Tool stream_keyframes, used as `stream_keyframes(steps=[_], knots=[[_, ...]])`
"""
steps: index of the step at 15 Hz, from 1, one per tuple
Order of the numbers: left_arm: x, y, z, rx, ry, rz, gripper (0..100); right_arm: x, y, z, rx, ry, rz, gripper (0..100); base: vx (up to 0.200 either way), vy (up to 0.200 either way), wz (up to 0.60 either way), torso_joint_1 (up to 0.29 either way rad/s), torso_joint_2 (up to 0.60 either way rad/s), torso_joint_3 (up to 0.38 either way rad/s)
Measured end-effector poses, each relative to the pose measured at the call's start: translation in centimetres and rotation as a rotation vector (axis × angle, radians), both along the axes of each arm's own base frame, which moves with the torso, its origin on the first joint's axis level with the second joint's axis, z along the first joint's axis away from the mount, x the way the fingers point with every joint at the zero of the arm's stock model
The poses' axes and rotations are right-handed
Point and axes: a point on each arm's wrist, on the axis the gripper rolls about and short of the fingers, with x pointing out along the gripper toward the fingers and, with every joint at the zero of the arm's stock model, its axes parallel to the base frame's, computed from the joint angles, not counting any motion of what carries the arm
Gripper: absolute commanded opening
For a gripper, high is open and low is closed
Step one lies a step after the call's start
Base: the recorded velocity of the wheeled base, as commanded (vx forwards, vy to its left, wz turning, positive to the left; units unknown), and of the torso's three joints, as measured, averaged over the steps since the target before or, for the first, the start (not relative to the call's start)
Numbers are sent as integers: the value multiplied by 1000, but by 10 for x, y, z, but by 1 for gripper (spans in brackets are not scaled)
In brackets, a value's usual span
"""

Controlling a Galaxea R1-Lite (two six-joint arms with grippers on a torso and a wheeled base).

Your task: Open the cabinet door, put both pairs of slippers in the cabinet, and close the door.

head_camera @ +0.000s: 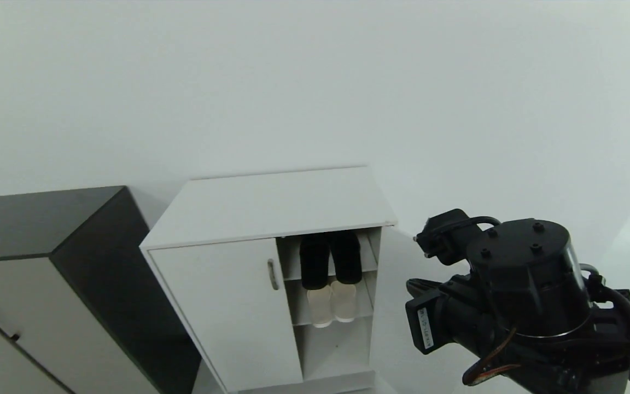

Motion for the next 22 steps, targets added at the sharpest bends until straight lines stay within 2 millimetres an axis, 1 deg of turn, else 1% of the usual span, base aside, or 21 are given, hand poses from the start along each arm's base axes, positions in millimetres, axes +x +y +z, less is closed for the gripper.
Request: stream_keyframes(steps=[2, 5, 7, 9, 12, 15, 20, 22], knots=[[0, 0, 0, 0, 0, 0, 0, 2, -1, 0, 0, 0, -8, 0, 0, 0, 0, 0, 0, 0], [0, 0, 0, -1, 0, 1, 0, 16, -10, 5, 13, -12, -69, 0, 0, 0, 0, 0, 0, 0], [0, 0, 0, 0, 0, 0, 0, 33, -17, 18, 46, -38, -136, 0, 0, 0, 0, 0, 0, 0], [0, 0, 0, 0, 0, 0, 0, 56, -32, 30, 47, -40, -233, 0, 0, 0, 0, 0, 0, 0], [0, 0, 0, 0, 0, 0, 0, 84, -54, 42, 49, -23, -353, 0, -200, 0, 0, 2, 4, 4], [0, 0, 0, 0, 0, 0, 0, 98, -62, 41, 60, -20, -402, 0, -200, 0, 0, -1, 4, 2], [0, 0, 0, 0, 0, 0, 0, 129, -72, 30, 73, 14, -427, 0, 0, 0, 0, 0, 0, 0], [0, 0, 0, 0, 0, 0, 0, 149, -76, 23, 100, 5, -440, 0, 0, 0, 0, 0, 0, 0]])
